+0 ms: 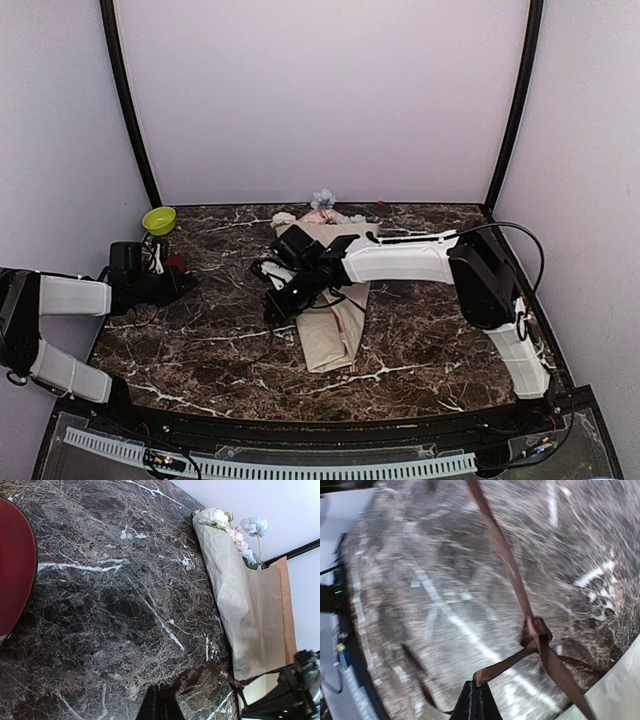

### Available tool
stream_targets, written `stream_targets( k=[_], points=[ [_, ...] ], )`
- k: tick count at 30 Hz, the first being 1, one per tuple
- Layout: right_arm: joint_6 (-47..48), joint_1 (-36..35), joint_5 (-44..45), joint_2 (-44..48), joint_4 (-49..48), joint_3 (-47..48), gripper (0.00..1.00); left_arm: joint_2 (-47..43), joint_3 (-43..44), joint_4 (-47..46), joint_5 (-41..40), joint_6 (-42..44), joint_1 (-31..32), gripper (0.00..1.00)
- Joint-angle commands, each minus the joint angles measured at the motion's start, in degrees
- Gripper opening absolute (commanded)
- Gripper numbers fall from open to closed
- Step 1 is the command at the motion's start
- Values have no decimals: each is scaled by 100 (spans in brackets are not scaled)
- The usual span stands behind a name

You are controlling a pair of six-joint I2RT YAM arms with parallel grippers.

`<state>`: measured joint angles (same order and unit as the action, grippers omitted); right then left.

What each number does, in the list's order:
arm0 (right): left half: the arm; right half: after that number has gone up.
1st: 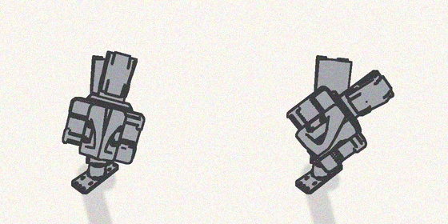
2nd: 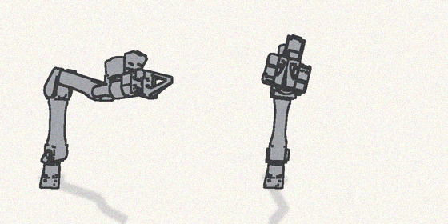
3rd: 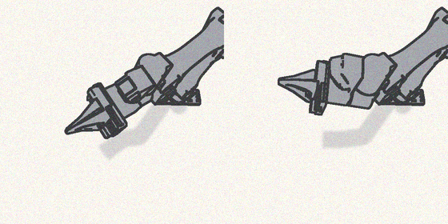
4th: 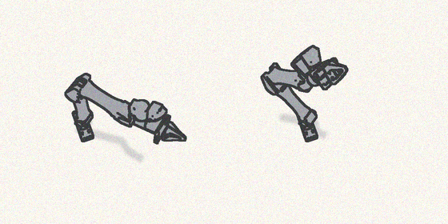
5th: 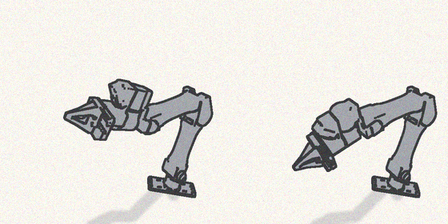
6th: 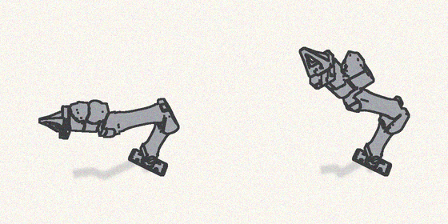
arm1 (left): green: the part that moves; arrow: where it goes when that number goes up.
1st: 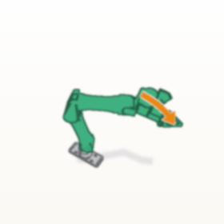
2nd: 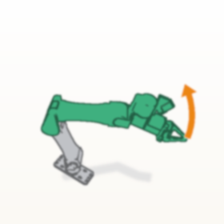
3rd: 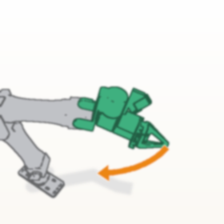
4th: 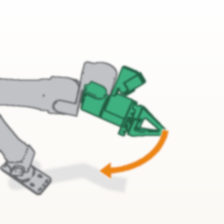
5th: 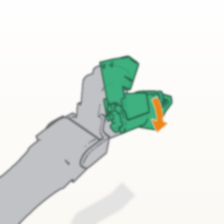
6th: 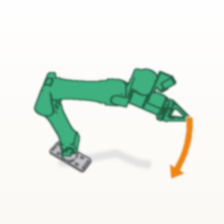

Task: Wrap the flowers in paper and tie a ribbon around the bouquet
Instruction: Pick up the right side of the ribbon from the center of the board, then adjust the ribbon on the folded bouquet.

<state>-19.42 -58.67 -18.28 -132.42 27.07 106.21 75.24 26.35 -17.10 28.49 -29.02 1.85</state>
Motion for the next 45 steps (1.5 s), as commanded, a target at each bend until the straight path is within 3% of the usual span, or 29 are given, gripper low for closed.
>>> stream_targets(
  k=[1, 8, 14, 32, 41, 45],
  points=[
    [468, 207, -1015, 901, -113, -171, 0, 9, 167, 70, -37, 99, 36, 0],
    [76, 705, -1804, 1427, -257, -576, 0, -27, 273, 294, -161, 216, 91, 0],
    [45, 1170, -1175, 1875, -177, -831, 0, 2, 392, 553, -450, 281, 90, 0],
    [-107, 2473, -973, 3305, -849, -2712, 0, 51, 527, 910, -843, 404, 87, 0],
    [912, 2526, 1393, 2748, 107, -2793, 0, 40, 563, 906, -728, 451, 88, 0],
    [934, 2523, 1546, 2505, 227, -2974, 0, -62, 627, 858, -504, 614, 104, 0]
  ],
)
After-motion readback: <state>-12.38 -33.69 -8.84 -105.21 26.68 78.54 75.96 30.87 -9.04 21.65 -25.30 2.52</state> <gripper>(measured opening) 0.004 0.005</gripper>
